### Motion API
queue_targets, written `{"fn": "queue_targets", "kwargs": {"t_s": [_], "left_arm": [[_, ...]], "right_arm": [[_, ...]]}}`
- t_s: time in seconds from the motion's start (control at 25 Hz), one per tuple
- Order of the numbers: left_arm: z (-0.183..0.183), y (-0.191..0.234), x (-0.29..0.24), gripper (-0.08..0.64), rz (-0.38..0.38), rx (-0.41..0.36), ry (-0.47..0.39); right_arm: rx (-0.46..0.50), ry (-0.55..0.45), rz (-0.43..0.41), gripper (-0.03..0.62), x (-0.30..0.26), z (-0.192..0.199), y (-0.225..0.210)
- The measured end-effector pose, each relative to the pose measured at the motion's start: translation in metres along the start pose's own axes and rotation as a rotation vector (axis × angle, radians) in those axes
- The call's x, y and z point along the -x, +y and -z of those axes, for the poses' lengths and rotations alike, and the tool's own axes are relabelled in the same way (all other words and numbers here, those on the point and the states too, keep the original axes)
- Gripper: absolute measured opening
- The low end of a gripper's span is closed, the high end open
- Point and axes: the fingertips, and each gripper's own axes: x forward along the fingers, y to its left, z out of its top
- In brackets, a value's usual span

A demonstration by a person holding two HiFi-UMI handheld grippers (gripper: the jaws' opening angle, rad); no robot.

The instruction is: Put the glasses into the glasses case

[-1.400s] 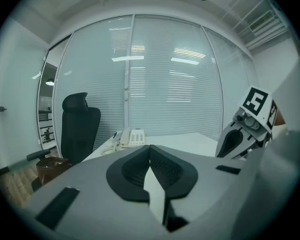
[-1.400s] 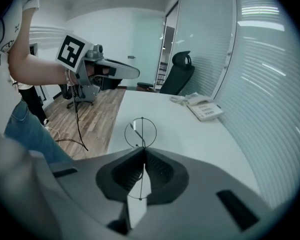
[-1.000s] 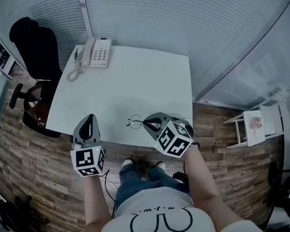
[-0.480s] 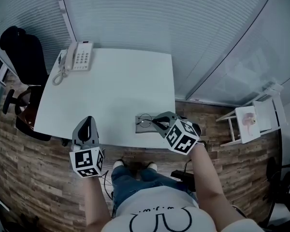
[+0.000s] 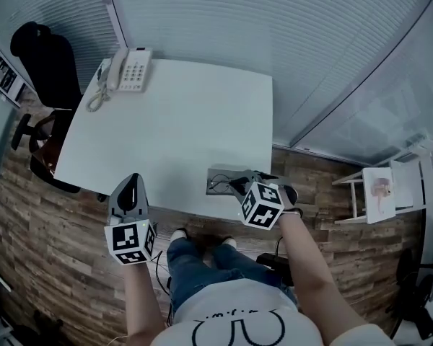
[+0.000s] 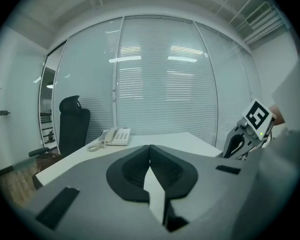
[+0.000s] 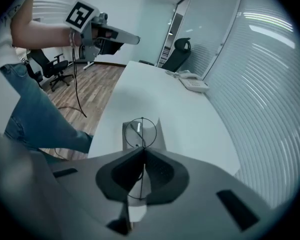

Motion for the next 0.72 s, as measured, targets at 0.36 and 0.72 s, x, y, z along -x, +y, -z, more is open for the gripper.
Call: {"fn": "queue_targets", "kwargs": {"t_s": [0.36, 0.72], "left_arm": [[0.007, 0.008, -0.002, 0.017, -0.003, -0.002, 0.024], [0.004, 0.006, -0.007, 0.017, 0.068, -0.026, 0.021]], "right_arm": [[0.030, 0.082, -0.007, 0.020, -0.029, 0.008, 0.013], [-0.019, 0.100, 0.089, 0.021, -0.032, 0.009, 0.006]]}}
